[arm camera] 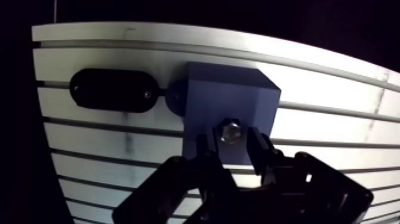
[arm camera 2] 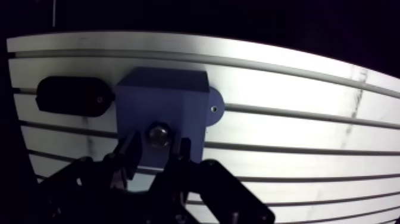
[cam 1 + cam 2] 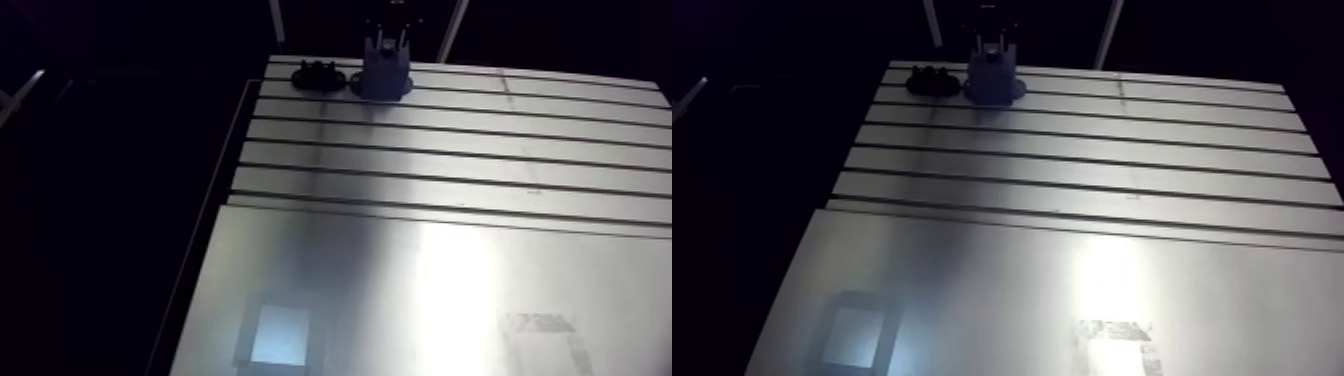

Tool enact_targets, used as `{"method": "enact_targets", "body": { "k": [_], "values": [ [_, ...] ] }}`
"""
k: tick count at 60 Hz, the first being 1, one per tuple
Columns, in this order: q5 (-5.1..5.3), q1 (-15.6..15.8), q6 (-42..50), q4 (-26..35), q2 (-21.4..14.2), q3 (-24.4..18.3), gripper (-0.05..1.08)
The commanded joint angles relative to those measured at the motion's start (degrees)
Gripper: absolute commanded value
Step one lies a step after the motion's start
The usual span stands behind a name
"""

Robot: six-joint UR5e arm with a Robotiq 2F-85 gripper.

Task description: Pick up the M10 bolt and insert it into the hex recess until seated.

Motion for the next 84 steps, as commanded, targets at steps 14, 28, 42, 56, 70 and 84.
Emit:
{"method": "enact_targets", "body": {
  "k": [14, 28, 42, 56, 70, 84],
  "values": [
    [0.00, -0.1, -0.1, 0.0, 0.1, -0.1, 0.62],
    [0.00, 0.0, -0.1, 0.0, 0.1, -0.1, 0.64],
    [0.00, 0.0, -0.2, 0.0, 0.2, -0.1, 0.65],
    [0.08, 0.0, -0.3, -0.3, 0.3, -0.1, 0.67],
    [0.09, 0.0, -0.3, -0.8, 0.3, 0.0, 0.68],
    [0.09, 0.0, -0.3, -0.8, 0.4, -0.1, 0.68]
  ]
}}
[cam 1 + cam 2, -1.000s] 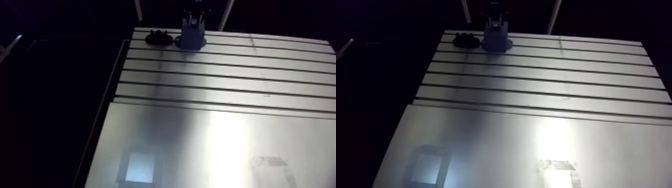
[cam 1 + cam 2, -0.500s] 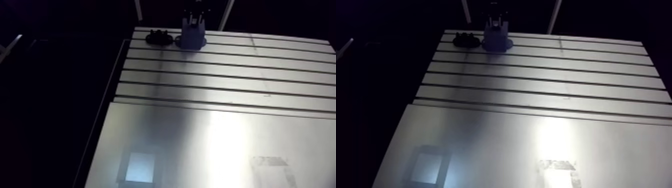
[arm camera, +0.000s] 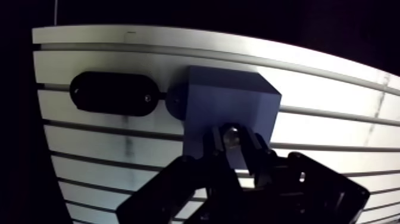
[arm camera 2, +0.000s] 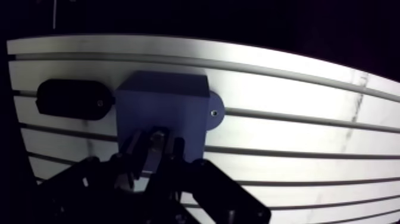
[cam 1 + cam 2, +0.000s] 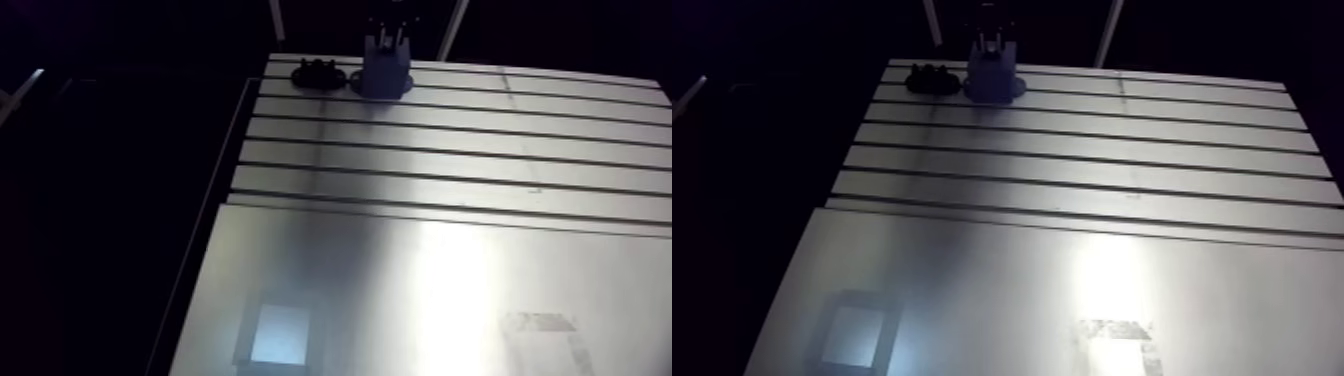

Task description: Pick up the M10 bolt and insert it into the hex recess until seated.

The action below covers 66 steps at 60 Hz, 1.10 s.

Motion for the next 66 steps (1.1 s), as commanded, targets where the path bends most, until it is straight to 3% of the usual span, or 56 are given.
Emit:
{"method": "enact_targets", "body": {
  "k": [1, 66],
  "values": [
    [0.01, 0.0, 0.0, -0.1, 0.1, 0.0, 0.68],
    [0.09, 0.0, -2.0, 0.0, 0.0, -0.2, 0.75]
  ]
}}
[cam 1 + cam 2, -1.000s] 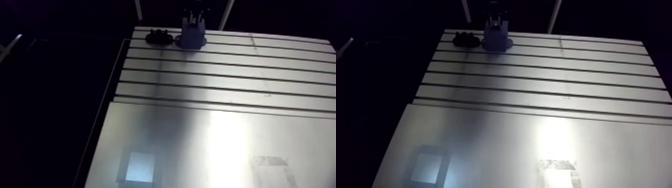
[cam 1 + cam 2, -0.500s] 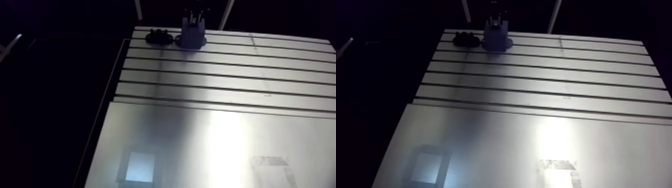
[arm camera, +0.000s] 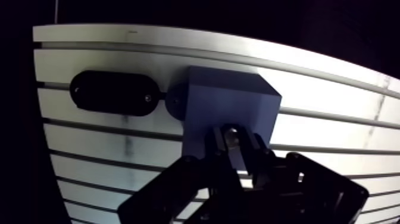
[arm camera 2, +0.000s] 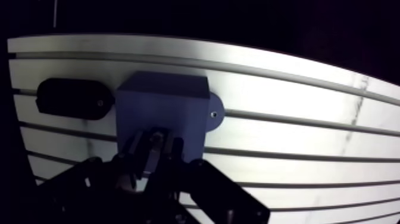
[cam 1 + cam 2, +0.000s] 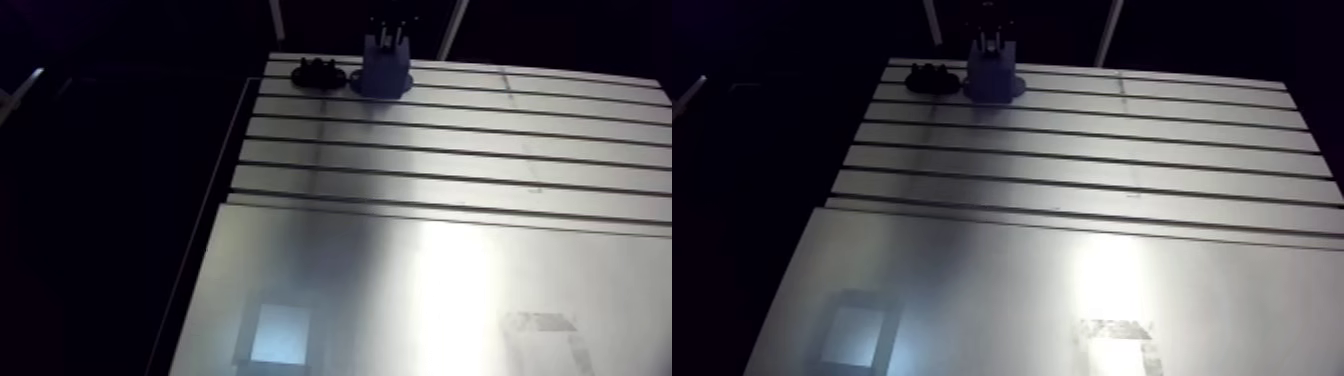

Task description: Pick up the M10 bolt and insert it into the hex recess until seated.

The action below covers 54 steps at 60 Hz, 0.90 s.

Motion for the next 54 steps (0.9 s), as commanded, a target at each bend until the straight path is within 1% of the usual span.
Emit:
{"method": "enact_targets", "body": {
  "k": [1, 27, 54],
  "values": [
    [0.03, 0.0, -1.2, 0.1, -0.1, -0.1, 0.75],
    [0.12, 0.3, -6.2, 0.6, -0.3, 0.1, 0.75],
    [-0.23, 0.1, -12.9, 1.0, -0.4, 0.2, 0.75]
  ]
}}
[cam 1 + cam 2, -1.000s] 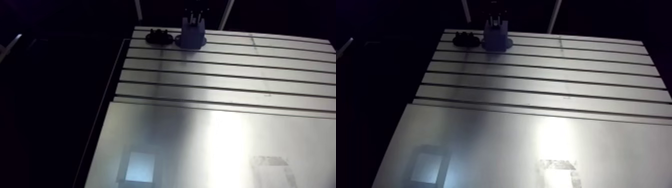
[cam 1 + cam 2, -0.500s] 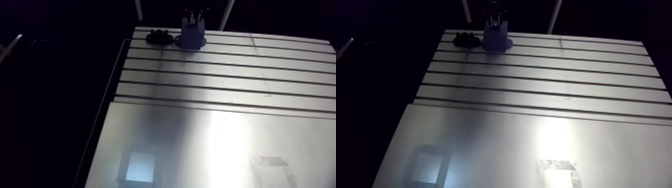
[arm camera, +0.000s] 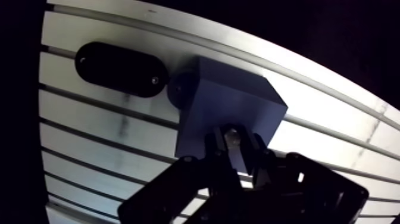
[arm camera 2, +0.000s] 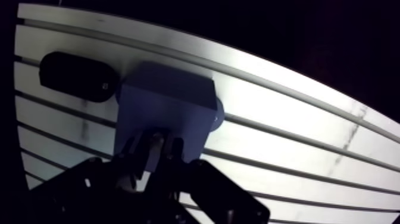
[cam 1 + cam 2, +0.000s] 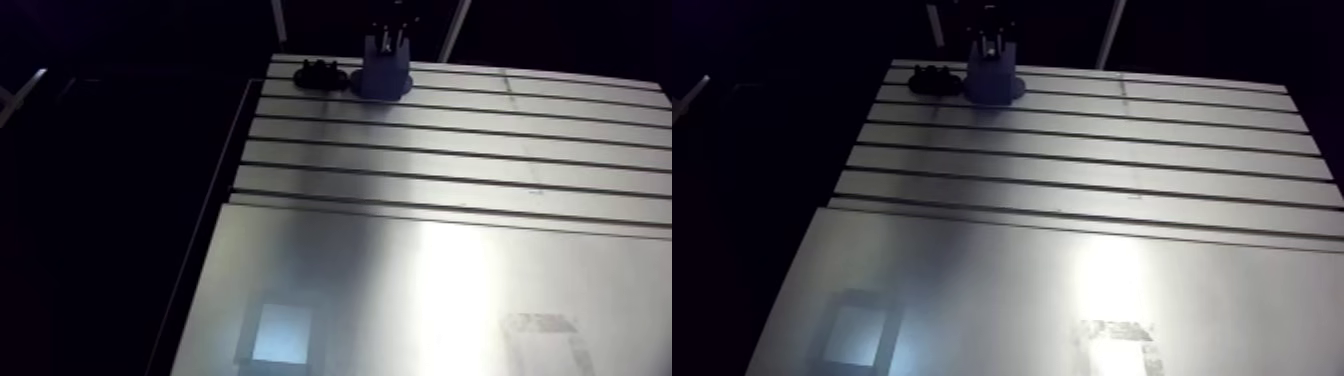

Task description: Pick up the M10 bolt and insert it into the hex recess until seated.

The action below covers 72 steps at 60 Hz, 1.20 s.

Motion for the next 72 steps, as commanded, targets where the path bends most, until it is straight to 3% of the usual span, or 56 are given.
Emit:
{"method": "enact_targets", "body": {
  "k": [1, 72],
  "values": [
    [-0.13, -0.2, -2.6, 0.1, 0.0, 0.1, 0.75],
    [-0.30, -0.2, -14.2, 0.0, 0.0, 0.1, 0.73]
  ]
}}
